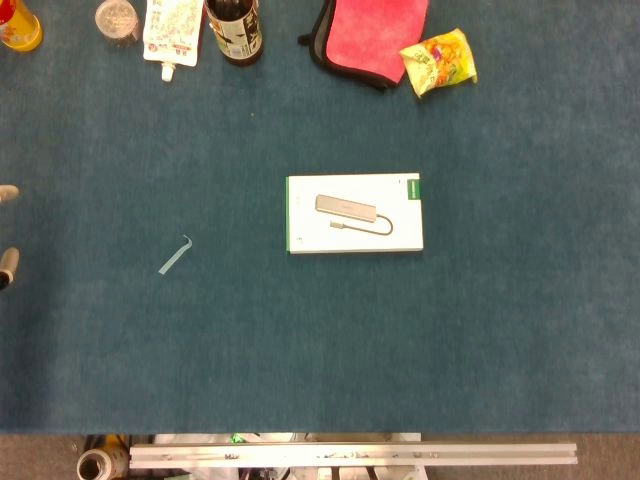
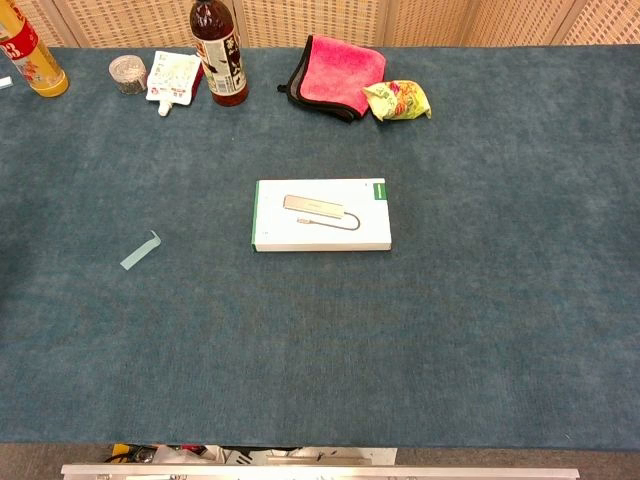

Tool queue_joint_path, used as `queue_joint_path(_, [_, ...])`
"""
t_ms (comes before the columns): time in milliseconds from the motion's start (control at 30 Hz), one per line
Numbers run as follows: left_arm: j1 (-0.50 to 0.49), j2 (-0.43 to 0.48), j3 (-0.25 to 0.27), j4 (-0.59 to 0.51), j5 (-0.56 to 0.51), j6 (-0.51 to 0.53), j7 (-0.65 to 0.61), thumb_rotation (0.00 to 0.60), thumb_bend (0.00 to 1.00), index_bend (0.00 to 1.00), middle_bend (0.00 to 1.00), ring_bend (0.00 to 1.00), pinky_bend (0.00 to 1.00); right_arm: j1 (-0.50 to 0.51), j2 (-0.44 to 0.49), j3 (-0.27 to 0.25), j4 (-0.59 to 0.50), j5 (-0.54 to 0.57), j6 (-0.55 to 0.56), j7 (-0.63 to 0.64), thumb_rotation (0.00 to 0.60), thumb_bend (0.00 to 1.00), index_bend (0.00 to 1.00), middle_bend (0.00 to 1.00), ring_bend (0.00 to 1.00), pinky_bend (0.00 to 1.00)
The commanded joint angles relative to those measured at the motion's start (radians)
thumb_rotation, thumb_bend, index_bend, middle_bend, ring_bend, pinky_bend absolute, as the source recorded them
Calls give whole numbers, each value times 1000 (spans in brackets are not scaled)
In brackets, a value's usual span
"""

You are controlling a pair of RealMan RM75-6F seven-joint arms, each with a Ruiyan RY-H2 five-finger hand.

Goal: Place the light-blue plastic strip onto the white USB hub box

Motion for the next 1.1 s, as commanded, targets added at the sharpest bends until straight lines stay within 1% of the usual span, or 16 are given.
queue_joint_path(33, [0,-1,2,-3,-4,-4,4,600,281,264,250,203,181,1,-1,0,2,0,-1,4,391,474,314,431,297,261])
queue_joint_path(200, [-4,2,5,-19,0,-9,9,600,281,264,246,205,184,6,-1,6,0,-11,6,20,393,474,314,431,297,261])
queue_joint_path(433, [-21,0,12,-16,33,-26,-15,600,281,269,246,214,184,26,10,33,-24,-20,16,28,395,474,314,431,297,261])
queue_joint_path(500, [-32,-2,18,-15,48,-42,-26,600,281,279,249,234,187,32,11,40,-30,-13,13,17,395,475,314,431,297,261])
queue_joint_path(567, [-44,-2,22,-17,57,-62,-35,600,281,296,268,273,208,38,13,47,-34,-8,11,4,394,475,314,431,297,261])
queue_joint_path(600, [-54,-2,25,-19,60,-79,-40,600,281,304,285,300,233,42,14,52,-40,-5,9,-4,394,474,314,431,297,261])
queue_joint_path(667, [-69,-3,27,-22,62,-106,-44,600,281,313,313,348,318,48,15,58,-48,0,6,-13,394,474,314,431,297,262])
queue_joint_path(733, [-86,-11,27,-23,65,-131,-49,600,281,321,347,399,428,54,17,64,-54,6,2,-21,394,475,314,430,297,261])
queue_joint_path(767, [-93,-15,27,-22,67,-140,-47,600,281,326,361,416,460,57,17,66,-56,8,1,-24,394,475,314,430,297,261])
queue_joint_path(867, [-118,-33,23,-21,75,-165,-43,600,281,361,431,507,625,65,18,70,-61,14,-7,-30,395,474,314,431,297,261])
queue_joint_path(967, [-141,-61,18,-21,81,-183,-40,597,281,396,531,628,778,71,18,71,-60,22,-17,-31,395,474,314,431,297,262])
queue_joint_path(1033, [-153,-76,16,-21,72,-203,-29,544,281,409,614,715,851,73,17,71,-57,27,-22,-29,395,474,314,431,297,262])
queue_joint_path(1100, [-167,-92,15,-25,51,-228,1,459,280,411,666,759,888,75,14,69,-51,32,-29,-25,395,474,314,431,297,261])
